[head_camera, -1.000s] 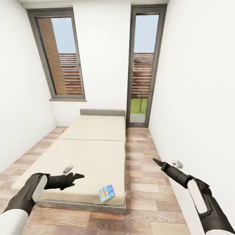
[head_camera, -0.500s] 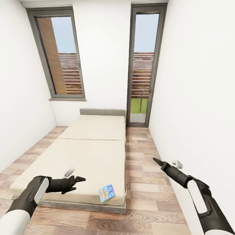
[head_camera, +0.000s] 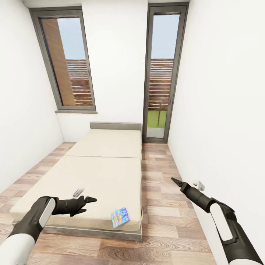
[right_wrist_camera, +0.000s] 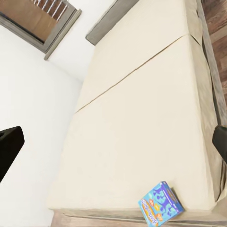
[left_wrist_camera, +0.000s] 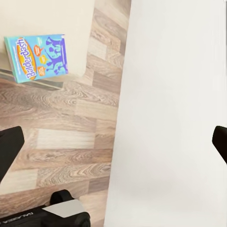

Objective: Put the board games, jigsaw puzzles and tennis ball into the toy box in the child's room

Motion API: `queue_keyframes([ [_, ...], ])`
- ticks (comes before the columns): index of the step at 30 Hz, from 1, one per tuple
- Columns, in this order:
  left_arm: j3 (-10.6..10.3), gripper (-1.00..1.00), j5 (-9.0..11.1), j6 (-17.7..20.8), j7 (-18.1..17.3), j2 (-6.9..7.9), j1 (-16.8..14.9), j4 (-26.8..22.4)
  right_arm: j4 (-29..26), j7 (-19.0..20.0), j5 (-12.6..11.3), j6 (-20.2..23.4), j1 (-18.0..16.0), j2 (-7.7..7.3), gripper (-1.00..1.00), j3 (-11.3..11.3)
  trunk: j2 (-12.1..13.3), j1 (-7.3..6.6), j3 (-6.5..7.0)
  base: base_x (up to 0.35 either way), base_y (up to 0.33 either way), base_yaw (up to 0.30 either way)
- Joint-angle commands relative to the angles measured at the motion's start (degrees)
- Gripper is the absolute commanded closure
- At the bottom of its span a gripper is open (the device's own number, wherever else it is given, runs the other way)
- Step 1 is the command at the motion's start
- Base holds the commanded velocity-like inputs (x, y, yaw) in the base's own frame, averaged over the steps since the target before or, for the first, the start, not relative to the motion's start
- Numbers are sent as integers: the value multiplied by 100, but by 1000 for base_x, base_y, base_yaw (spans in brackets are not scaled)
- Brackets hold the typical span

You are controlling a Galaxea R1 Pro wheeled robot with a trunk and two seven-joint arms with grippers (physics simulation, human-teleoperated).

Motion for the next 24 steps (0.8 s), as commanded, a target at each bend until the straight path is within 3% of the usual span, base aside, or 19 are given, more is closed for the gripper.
queue_keyframes([
  [1,13,-100,-39,17,-34,-4,-47,21,-6,15,-147,59,-5,1,-100,-9,-49,24,-27,0,0,0],
  [4,14,-100,-39,1,-23,-2,-98,142,32,4,-414,55,-5,4,-100,16,-169,90,-81,0,0,0],
  [8,18,-100,-34,-6,-32,1,-120,221,204,-14,-539,42,-5,17,-100,22,-330,178,-153,0,0,0],
  [13,24,-100,-39,-46,-10,-39,-132,361,438,-17,-619,73,-5,-12,-100,1,-530,287,-243,0,0,0],
  [18,18,-100,-57,-101,36,-178,-136,414,495,-24,-633,81,-5,-14,-100,-23,-731,397,-333,0,0,0],
  [24,22,-100,-60,-426,66,-265,-135,450,497,-26,-612,82,-5,23,-100,1,-971,529,-440,0,0,0],
])
